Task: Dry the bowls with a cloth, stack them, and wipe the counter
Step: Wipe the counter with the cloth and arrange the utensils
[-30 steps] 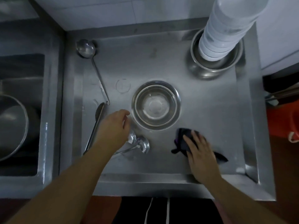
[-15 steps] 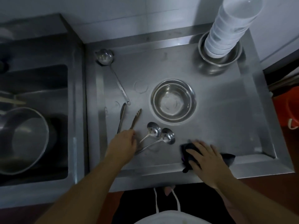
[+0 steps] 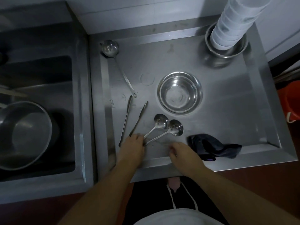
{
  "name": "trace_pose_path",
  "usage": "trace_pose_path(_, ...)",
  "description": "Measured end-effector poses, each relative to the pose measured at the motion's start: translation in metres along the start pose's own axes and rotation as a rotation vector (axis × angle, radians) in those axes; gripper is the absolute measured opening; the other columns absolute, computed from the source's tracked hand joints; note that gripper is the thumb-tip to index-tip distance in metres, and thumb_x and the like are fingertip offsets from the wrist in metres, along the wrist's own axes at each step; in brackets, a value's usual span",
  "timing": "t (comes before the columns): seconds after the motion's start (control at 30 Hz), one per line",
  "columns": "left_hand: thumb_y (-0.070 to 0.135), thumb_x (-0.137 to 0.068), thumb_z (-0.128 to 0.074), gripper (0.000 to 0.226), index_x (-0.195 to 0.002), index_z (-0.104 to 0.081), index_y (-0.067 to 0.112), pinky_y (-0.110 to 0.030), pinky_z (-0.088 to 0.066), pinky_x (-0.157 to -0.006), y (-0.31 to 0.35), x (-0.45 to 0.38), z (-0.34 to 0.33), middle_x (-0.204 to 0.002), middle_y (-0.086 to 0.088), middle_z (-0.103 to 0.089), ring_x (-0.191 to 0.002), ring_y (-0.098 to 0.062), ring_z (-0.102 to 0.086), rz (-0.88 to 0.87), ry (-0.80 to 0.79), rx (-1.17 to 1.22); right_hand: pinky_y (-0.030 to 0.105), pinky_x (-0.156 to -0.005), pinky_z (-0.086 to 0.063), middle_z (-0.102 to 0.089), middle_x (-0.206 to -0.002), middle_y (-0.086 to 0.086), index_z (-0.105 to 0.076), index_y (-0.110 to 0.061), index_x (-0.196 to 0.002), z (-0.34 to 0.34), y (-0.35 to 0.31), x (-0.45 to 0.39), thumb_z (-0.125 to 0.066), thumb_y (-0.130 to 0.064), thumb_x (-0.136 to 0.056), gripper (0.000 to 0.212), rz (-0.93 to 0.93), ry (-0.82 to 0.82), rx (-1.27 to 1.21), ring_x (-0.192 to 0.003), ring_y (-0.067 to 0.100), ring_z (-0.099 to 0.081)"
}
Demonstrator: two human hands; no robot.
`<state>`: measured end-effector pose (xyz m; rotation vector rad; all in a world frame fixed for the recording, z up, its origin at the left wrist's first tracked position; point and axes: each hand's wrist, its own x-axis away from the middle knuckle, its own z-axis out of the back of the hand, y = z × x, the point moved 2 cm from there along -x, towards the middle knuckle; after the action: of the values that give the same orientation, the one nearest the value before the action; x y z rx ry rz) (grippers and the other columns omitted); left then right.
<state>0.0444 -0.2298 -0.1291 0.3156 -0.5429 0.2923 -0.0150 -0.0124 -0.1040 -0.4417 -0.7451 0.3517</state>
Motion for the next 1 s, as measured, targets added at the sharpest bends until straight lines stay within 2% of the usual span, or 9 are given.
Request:
trace_pose_path(0.17, 0.019, -0.104, -0.052, 0.025, -0.126, -0.063, 0.022, -0.036, -0.047, -0.094, 0.011, -0.006, -0.007, -0.126, -0.003, -0.06, -0.118, -0.025, -0.056, -0.052, 0.022, -0.022, 0.024, -0.075, -0.037, -0.07, -0.11, -0.001, -0.07, -0.017, -0.113, -0.006, 0.012, 0.008, -0.057, -0.021, -0.098, 0.02, -0.06, -0.039, -0.065, -0.102, 0.02, -0.064)
trace_pose_path(0.33, 0.011, -0.1, -0.049, 0.024, -0.118, -0.065, 0.014, -0.041, -0.05, -0.092, 0.025, -0.011, -0.007, -0.122, -0.01, -0.063, -0.116, -0.03, -0.058, -0.031, -0.032, -0.088, 0.023, -0.08, -0.047, -0.07, -0.102, -0.013, -0.072, -0.027, -0.109, -0.005, 0.03, 0.026, -0.06, -0.024, -0.098, 0.017, -0.179, -0.076, -0.211, -0.093, 0.007, -0.064)
trace_pose_path(0.4, 0.012, -0.098, -0.051, 0.024, -0.116, -0.066, 0.012, -0.043, -0.051, -0.094, 0.03, -0.012, -0.006, -0.121, -0.011, -0.064, -0.116, -0.032, -0.058, -0.022, -0.067, -0.076, 0.017, -0.075, -0.045, -0.07, -0.099, -0.016, -0.072, -0.031, -0.106, -0.002, 0.036, 0.03, -0.061, -0.024, -0.098, 0.015, -0.209, -0.067, -0.262, -0.089, 0.001, -0.063)
trace_pose_path(0.5, 0.016, -0.093, -0.052, 0.023, -0.111, -0.065, 0.014, -0.045, -0.055, -0.088, 0.037, -0.009, -0.003, -0.116, -0.014, -0.067, -0.108, -0.036, -0.065, 0.013, -0.11, -0.028, 0.014, -0.071, -0.044, -0.068, -0.093, -0.018, -0.07, -0.036, -0.098, 0.004, 0.042, 0.035, -0.062, -0.025, -0.097, 0.014, -0.254, -0.051, -0.318, -0.087, -0.002, -0.062)
trace_pose_path(0.67, 0.02, -0.093, -0.057, 0.02, -0.11, -0.068, 0.019, -0.035, -0.049, -0.078, 0.052, -0.005, 0.003, -0.105, -0.009, -0.073, -0.101, -0.034, -0.069, 0.041, -0.153, 0.177, 0.01, -0.067, -0.041, -0.072, -0.09, -0.014, -0.07, -0.037, -0.087, 0.016, 0.055, 0.037, -0.063, -0.024, -0.094, 0.016, -0.299, -0.011, -0.365, -0.084, -0.003, -0.063)
trace_pose_path(0.73, 0.019, -0.095, -0.061, 0.013, -0.104, -0.07, 0.02, -0.03, -0.046, -0.072, 0.059, -0.002, 0.008, -0.094, -0.002, -0.073, -0.094, -0.028, -0.068, 0.048, -0.144, 0.302, 0.012, -0.068, -0.042, -0.072, -0.088, -0.016, -0.071, -0.038, -0.088, 0.022, 0.061, 0.036, -0.064, -0.026, -0.093, 0.014, -0.314, 0.009, -0.382, -0.082, -0.004, -0.063)
trace_pose_path(0.83, 0.022, -0.096, -0.067, 0.006, -0.092, -0.07, 0.025, -0.02, -0.042, -0.061, 0.07, 0.004, 0.015, -0.08, 0.01, -0.066, -0.078, -0.014, -0.064, 0.108, -0.152, 0.53, 0.024, -0.069, -0.051, -0.074, -0.082, -0.017, -0.07, -0.039, -0.087, 0.033, 0.071, 0.034, -0.061, -0.025, -0.094, 0.018, -0.326, 0.035, -0.442, -0.075, -0.002, -0.068)
trace_pose_path(0.93, 0.025, -0.098, -0.067, 0.01, -0.09, -0.073, 0.024, -0.016, -0.04, -0.059, 0.083, 0.007, 0.021, -0.079, 0.011, -0.067, -0.072, -0.003, -0.06, 0.149, -0.166, 0.61, 0.035, -0.077, -0.06, -0.075, -0.083, -0.014, -0.069, -0.039, -0.084, 0.048, 0.085, 0.028, -0.06, -0.022, -0.095, 0.022, -0.336, 0.064, -0.467, -0.074, 0.006, -0.072)
trace_pose_path(1.0, 0.022, -0.097, -0.068, 0.01, -0.09, -0.074, 0.023, -0.018, -0.041, -0.059, 0.094, 0.008, 0.026, -0.078, 0.009, -0.068, -0.07, -0.004, -0.06, 0.175, -0.157, 0.616, 0.04, -0.08, -0.061, -0.076, -0.088, -0.011, -0.069, -0.039, -0.084, 0.06, 0.096, 0.024, -0.061, -0.021, -0.095, 0.022, -0.353, 0.079, -0.499, -0.079, 0.014, -0.073)
